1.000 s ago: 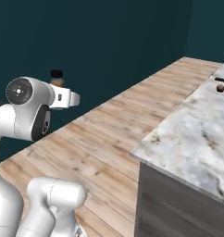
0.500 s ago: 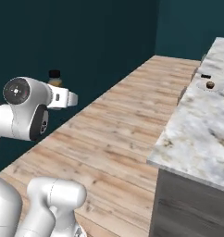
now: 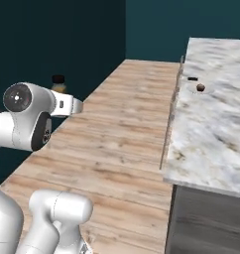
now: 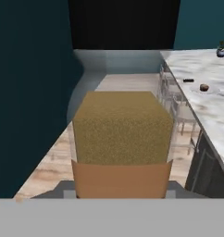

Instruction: Take the cinnamon bottle from the cabinet and place it on the dining table, next to the plate with the cupcake. Then take the chocolate from the dining counter and place it on the cupcake plate.

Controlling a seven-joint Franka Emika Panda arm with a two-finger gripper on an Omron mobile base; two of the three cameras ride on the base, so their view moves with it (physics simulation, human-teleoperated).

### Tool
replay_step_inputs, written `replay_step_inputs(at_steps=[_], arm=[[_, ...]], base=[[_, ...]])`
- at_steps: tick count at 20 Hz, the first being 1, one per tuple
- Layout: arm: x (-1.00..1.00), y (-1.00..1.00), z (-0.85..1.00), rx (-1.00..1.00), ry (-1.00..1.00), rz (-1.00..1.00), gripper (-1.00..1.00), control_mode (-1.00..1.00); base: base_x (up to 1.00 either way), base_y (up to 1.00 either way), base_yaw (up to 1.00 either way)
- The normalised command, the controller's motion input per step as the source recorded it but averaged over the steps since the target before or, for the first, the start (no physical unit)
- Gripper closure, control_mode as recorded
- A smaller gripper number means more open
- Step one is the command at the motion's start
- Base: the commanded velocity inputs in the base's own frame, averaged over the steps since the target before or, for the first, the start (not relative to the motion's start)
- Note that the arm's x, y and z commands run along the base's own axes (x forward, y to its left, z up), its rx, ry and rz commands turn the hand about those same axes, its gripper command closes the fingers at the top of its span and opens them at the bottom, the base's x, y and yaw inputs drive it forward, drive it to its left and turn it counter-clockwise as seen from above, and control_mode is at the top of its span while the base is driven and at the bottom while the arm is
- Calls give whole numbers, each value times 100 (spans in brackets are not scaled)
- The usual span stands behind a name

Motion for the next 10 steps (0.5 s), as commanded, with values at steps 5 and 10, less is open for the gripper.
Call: replay_step_inputs(at_steps=[5,10], arm=[[0,0,0,0,0,0,100,100],[0,0,0,0,0,0,100,100]], base=[[60,49,-36],[61,53,-31]])
